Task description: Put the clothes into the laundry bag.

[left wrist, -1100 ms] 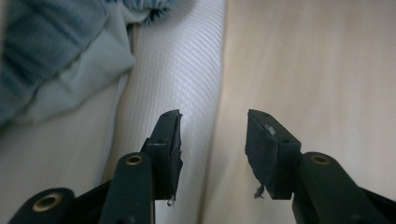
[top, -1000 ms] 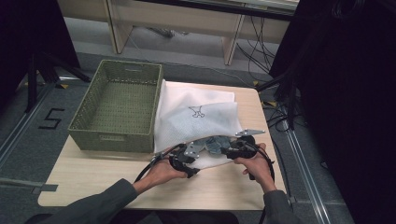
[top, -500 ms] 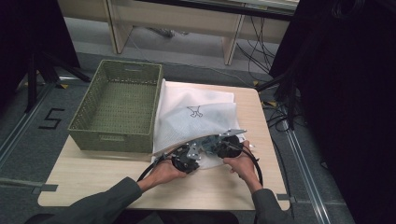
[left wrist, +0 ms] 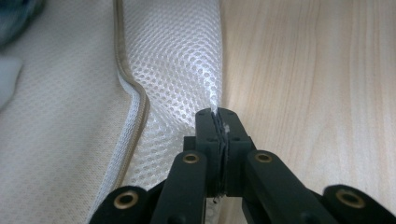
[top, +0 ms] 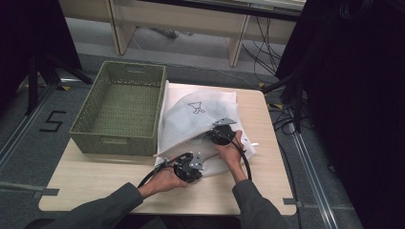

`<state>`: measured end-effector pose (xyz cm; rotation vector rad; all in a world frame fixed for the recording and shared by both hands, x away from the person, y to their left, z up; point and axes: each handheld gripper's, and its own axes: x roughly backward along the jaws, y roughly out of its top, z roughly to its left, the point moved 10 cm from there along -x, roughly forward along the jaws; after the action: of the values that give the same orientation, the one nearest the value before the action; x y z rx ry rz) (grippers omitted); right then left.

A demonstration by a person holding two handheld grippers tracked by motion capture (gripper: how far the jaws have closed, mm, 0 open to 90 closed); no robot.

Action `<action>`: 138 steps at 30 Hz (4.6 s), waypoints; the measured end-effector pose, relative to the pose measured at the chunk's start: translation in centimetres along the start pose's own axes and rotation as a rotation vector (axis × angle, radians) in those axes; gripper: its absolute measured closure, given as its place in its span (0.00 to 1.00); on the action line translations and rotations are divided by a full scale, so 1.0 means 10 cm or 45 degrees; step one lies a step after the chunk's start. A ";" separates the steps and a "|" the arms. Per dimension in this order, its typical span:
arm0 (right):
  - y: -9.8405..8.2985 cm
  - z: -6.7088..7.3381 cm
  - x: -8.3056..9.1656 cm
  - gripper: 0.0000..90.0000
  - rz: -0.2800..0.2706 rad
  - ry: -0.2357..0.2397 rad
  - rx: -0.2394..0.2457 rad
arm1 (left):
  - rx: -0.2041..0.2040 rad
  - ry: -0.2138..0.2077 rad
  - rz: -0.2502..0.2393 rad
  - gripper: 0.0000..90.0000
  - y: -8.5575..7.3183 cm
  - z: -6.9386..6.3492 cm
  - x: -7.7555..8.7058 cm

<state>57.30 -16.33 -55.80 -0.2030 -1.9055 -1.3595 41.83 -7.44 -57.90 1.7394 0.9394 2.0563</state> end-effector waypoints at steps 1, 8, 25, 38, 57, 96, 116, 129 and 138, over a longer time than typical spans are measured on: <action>-0.04 -0.07 0.03 0.86 0.006 0.016 -0.049 | 0.038 -0.005 -0.018 0.97 0.01 -0.02 -0.01; -0.03 0.04 0.48 0.64 0.018 0.194 -0.185 | 0.030 -0.011 -0.005 0.95 0.00 -0.02 0.01; 0.07 0.23 -0.06 0.93 0.000 0.125 -0.169 | 0.015 -0.017 -0.016 0.97 0.00 -0.04 0.01; 0.05 0.25 0.71 0.50 0.031 0.284 -0.096 | 0.030 -0.017 -0.001 0.77 0.00 -0.04 0.10; 0.18 -0.13 0.85 0.92 -0.115 0.002 0.171 | 0.270 0.230 -0.188 0.44 -0.43 0.26 1.28; -0.67 0.62 0.54 1.00 0.231 0.113 0.497 | 0.343 0.243 -0.098 0.36 -0.73 0.38 1.27; -0.59 0.66 0.80 0.60 0.176 0.281 0.171 | 0.365 0.244 -0.104 0.35 -0.77 0.40 1.32; -0.36 0.62 1.24 0.43 -0.055 0.342 -0.047 | 0.455 0.276 -0.145 0.34 -0.94 0.56 1.44; -0.45 0.61 1.26 0.41 -0.025 0.367 -0.127 | 0.486 0.268 -0.212 0.30 -0.92 0.54 1.49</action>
<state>43.20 -16.67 -51.61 -0.0336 -1.6067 -1.4153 41.80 9.94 -52.01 1.5619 1.5731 2.0798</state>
